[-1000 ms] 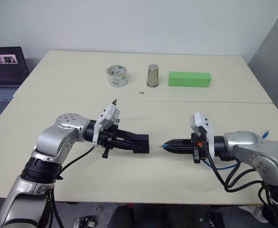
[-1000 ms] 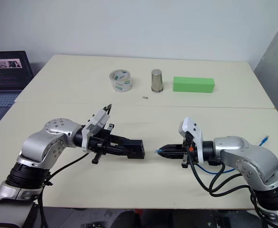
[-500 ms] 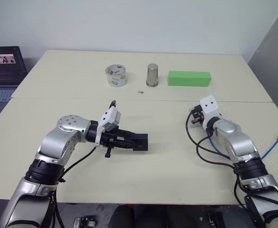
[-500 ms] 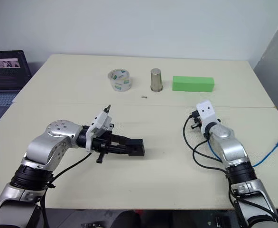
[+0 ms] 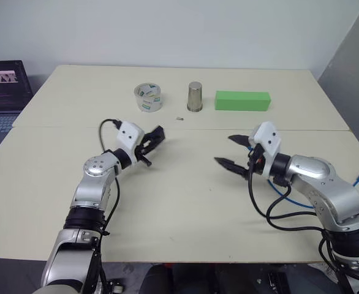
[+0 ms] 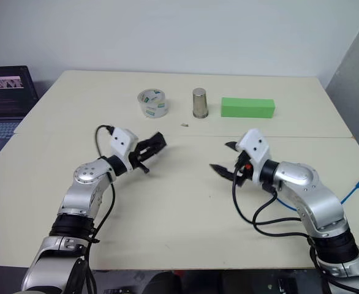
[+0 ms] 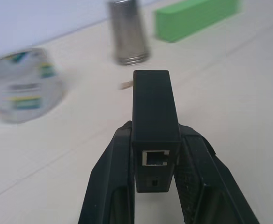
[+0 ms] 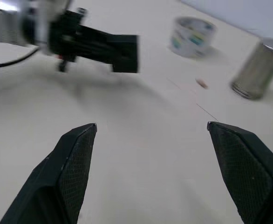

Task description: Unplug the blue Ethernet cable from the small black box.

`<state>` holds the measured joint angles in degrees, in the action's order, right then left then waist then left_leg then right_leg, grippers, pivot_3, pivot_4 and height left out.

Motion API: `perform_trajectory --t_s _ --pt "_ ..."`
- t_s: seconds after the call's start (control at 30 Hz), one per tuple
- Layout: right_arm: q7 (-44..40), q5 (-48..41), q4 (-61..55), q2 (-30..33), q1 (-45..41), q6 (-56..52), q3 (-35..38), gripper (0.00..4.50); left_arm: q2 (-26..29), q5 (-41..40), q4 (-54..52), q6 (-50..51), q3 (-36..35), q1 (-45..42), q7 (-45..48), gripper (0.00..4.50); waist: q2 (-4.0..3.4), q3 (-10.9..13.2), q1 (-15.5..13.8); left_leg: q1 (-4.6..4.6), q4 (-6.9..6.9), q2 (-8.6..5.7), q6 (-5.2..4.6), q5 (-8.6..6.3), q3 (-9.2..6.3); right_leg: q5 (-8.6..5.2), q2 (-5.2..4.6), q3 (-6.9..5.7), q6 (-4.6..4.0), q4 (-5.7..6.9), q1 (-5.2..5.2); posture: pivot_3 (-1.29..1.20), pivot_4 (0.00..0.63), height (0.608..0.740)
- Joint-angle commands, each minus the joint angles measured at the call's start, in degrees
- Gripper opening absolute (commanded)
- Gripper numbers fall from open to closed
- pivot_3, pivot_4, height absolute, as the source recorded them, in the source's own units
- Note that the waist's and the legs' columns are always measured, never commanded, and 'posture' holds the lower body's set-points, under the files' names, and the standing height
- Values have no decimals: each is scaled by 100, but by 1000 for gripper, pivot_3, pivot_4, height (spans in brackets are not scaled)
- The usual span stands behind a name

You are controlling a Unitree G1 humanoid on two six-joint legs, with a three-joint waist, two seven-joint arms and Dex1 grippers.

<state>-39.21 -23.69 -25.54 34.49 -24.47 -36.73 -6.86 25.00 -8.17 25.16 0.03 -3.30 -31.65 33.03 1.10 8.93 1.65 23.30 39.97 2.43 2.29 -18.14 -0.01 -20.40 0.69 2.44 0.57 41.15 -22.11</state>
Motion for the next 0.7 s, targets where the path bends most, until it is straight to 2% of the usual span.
perform_trajectory --t_s 0.03,0.2,0.27,0.3,0.33,0.5,0.53,0.7 --pt "-84 -79 -221 -15 -68 -84 -26 4030 -40 168 203 -403 -119 -7 -347 792 0 0 -2 1 1 -1 1 0 0 0 -1 0 0 0 0 0 150 740" --pt "-143 -213 -257 -85 -139 -292 -53 4030 -198 -29 541 -317 -285 70 -431 792 1 0 -11 2 5 -6 1 1 0 0 -6 -1 0 0 0 0 150 740" --pt "-114 -247 -266 -107 -152 -377 -30 4030 -187 -116 618 -238 -371 93 -343 1500 1 -1 -6 1 5 -6 1 1 -1 0 -6 -2 0 1 0 0 150 740" --pt "-101 -259 -266 -109 -155 -404 -22 4030 -189 -157 630 -206 -397 101 -305 1586 1 -1 -5 1 5 -5 2 1 -1 0 -6 -3 0 3 0 0 150 740" --pt "-92 -266 -266 -107 -157 -421 -19 4030 -191 -179 633 -191 -409 104 -281 1921 1 -1 -4 1 5 -5 2 1 -2 0 -6 -3 0 3 0 0 150 740" --pt "104 -370 -331 -163 -106 -676 108 4030 11 -114 337 7 -332 271 -87 3029 1 -1 -1 1 4 -5 2 1 -2 0 -6 -4 0 3 0 0 150 740" --pt "135 -399 -374 -150 -62 -736 168 4030 90 -113 139 169 -292 345 7 3174 1 -1 0 1 4 -5 2 1 -2 0 -6 -5 0 3 0 0 150 740" --pt "255 -595 -686 39 339 -983 663 4030 622 -172 -1200 928 -150 792 535 3174 1 -1 0 4 3 -3 2 1 -6 0 -6 -6 0 2 0 0 150 740"
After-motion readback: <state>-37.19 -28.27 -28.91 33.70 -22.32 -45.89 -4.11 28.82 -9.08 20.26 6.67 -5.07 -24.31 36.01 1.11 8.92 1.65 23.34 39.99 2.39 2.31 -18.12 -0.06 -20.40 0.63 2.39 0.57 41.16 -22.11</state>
